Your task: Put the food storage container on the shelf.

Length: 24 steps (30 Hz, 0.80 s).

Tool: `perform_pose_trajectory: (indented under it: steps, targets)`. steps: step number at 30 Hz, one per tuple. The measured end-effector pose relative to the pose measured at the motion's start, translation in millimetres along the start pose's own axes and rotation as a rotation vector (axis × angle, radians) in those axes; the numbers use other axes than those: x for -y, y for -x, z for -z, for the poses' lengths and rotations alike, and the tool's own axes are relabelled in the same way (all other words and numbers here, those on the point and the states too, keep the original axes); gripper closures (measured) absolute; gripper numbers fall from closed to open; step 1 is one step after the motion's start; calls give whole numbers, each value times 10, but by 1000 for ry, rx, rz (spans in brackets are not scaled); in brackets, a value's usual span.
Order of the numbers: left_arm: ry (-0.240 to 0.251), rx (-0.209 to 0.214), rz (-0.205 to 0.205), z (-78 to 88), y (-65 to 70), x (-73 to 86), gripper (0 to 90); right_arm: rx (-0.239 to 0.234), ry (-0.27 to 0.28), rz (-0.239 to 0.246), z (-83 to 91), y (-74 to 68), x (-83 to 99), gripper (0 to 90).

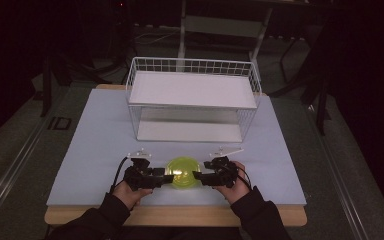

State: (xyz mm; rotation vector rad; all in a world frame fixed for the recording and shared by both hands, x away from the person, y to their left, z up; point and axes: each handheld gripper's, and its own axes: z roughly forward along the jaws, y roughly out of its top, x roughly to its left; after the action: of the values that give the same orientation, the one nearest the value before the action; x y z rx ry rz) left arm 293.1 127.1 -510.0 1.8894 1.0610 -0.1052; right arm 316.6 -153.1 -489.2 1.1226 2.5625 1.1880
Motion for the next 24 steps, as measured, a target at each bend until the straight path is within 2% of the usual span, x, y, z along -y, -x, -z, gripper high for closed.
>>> perform_pose_trajectory:
  steps: [2, 5, 7, 8, 9, 13, 14, 16, 18, 21, 22, 24]
  targets:
    - [-11, 25, 14, -16, 4, 8, 536, -20, -12, -17, 3, 9, 3, 484]
    - [-3, 29, 24, 4, 20, 0, 598, -59, -24, -40, 18, 16, 5, 623]
    - [-5, 23, 20, 20, 44, 1, 645, -80, -26, -65, 36, 25, 6, 656]
    - [-5, 23, 20, 20, 44, 1, 658, -80, -26, -65, 36, 25, 6, 656]
    - [-12, 16, 24, 31, 77, -1, 692, -89, -16, -93, 65, 12, 14, 702]
    - [-8, 6, 29, 62, 135, -8, 746, -76, -5, -92, 101, -21, 3, 745]
    - [-3, 3, 44, 74, 140, -9, 812, -64, -6, -101, 113, -31, 1, 781]
    - [-4, -31, 33, 90, 162, -11, 825, -65, -9, -107, 115, -34, 3, 791]
    - [6, -24, 54, 116, 173, -6, 827, -57, -2, -111, 121, -64, -1, 792]
    - [19, -22, 48, 152, 195, -28, 828, -52, 9, -101, 151, -81, -24, 792]
    - [27, -24, 41, 173, 210, -45, 828, -46, 32, -93, 196, -106, -53, 792]
    - [43, -18, 35, 218, 233, -90, 829, -41, 43, -86, 223, -119, -72, 792]
